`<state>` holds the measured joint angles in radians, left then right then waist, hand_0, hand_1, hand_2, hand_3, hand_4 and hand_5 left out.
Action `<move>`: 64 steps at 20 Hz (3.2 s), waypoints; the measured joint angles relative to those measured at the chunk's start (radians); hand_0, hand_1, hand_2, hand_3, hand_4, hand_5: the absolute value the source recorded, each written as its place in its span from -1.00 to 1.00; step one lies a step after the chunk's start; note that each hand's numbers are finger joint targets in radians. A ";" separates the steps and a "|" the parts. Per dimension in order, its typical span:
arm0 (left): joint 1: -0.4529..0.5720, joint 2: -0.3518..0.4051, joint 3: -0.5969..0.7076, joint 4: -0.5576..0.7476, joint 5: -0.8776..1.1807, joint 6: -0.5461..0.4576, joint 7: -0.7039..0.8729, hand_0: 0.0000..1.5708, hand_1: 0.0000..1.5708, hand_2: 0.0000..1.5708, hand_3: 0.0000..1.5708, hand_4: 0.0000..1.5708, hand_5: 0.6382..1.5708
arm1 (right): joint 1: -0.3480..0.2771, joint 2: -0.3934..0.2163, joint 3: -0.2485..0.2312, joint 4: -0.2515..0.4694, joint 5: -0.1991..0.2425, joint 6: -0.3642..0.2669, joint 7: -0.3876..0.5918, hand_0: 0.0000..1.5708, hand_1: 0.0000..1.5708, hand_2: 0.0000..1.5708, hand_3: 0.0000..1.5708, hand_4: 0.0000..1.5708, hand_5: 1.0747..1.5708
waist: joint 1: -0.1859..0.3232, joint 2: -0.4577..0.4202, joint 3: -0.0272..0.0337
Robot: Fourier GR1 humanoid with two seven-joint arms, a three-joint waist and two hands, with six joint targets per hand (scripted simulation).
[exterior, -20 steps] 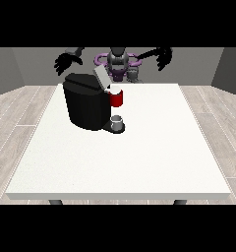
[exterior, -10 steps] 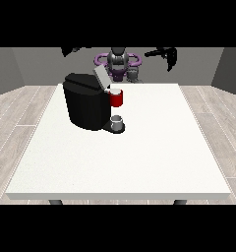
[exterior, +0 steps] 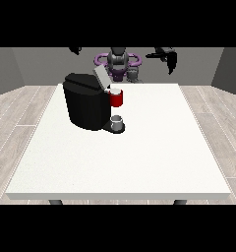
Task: Insert the coffee pod into the coffee machine and close the lid
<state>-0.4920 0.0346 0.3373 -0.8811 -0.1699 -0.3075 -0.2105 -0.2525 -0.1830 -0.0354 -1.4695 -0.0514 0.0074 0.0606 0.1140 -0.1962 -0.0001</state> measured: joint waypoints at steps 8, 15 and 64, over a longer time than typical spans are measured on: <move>0.098 -0.015 -0.057 -0.197 0.081 -0.007 0.088 -1.00 -1.00 -1.00 -1.00 -1.00 1.00 | -0.055 0.012 -0.012 0.065 0.000 0.025 -0.018 -1.00 -1.00 -1.00 -1.00 -1.00 1.00 | 0.037 0.050 0.0003; 0.159 -0.016 -0.117 -0.329 0.131 0.027 0.132 -1.00 -1.00 -1.00 -1.00 -1.00 1.00 | -0.142 0.022 -0.047 0.171 -0.012 0.026 -0.036 -1.00 -1.00 -1.00 -1.00 -1.00 1.00 | 0.048 0.126 0.0005; 0.221 0.083 -0.168 -0.461 0.209 0.118 0.103 -1.00 -1.00 -1.00 -1.00 -0.75 1.00 | -0.549 0.082 0.022 0.476 0.184 0.026 -0.107 -1.00 -1.00 -1.00 -1.00 -0.91 1.00 | 0.022 0.266 0.0000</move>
<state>-0.2707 0.1181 0.1691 -1.3417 0.0393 -0.1899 -0.1072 -0.8011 -0.1011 -0.0133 -0.9938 0.1329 0.0335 -0.0460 0.1364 0.0702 -0.0002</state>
